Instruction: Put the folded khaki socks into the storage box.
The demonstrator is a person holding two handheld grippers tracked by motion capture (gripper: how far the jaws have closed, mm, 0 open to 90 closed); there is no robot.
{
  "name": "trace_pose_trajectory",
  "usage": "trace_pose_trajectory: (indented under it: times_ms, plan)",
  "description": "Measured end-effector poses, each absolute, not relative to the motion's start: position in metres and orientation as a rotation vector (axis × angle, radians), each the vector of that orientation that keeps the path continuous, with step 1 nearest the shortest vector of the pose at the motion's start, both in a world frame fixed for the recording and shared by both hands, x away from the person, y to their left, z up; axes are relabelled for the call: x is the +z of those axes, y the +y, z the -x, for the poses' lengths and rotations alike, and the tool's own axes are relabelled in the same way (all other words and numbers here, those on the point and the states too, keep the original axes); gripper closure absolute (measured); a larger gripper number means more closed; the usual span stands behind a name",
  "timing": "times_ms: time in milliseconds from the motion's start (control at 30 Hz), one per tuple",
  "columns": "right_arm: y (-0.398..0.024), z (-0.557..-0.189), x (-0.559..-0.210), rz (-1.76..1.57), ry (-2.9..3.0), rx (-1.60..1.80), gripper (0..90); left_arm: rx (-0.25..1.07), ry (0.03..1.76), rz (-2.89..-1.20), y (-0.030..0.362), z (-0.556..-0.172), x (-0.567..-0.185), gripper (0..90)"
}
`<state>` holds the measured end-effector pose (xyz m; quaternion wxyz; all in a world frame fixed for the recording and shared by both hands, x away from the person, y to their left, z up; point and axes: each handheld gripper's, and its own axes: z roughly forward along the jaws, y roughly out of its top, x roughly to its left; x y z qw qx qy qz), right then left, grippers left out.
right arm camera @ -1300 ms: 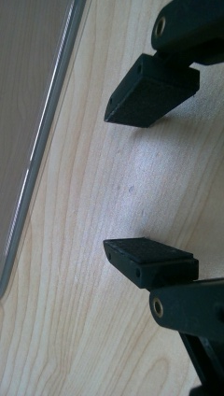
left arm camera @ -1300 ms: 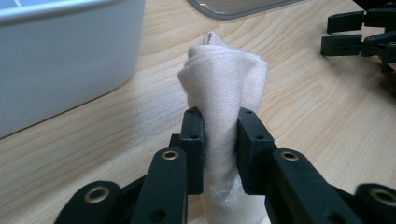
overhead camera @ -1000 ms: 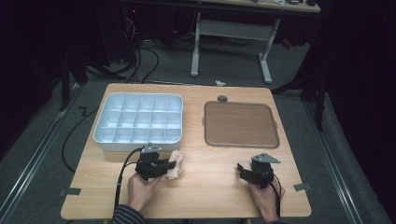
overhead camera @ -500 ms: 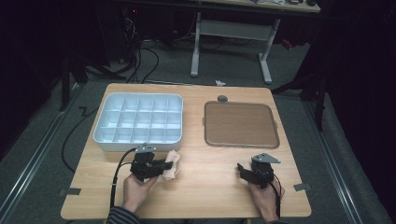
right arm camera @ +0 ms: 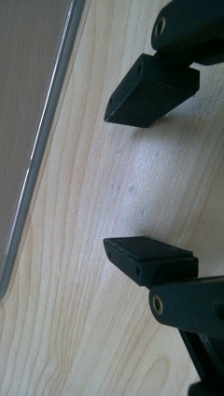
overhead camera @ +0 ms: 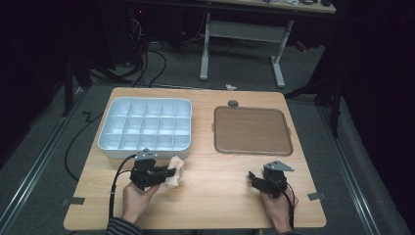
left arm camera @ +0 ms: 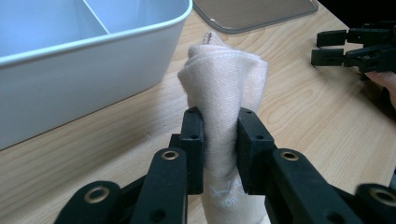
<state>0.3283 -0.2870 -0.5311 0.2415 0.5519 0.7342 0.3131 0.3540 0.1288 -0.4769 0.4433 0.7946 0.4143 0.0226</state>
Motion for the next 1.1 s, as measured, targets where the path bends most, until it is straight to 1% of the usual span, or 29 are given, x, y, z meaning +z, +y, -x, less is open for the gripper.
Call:
trace_pose_trajectory:
  times_ms: [700,1100]
  plan:
    - [-0.287,-0.328,-0.531,-1.511,2.007,0.858,33.8,0.076,1.042,-1.925,0.146,-0.352,-0.463,74.8]
    - [-0.287,-0.328,-0.531,-1.508,2.009,0.860,33.8,0.080,1.056,-1.910,0.154,-0.352,-0.461,74.8]
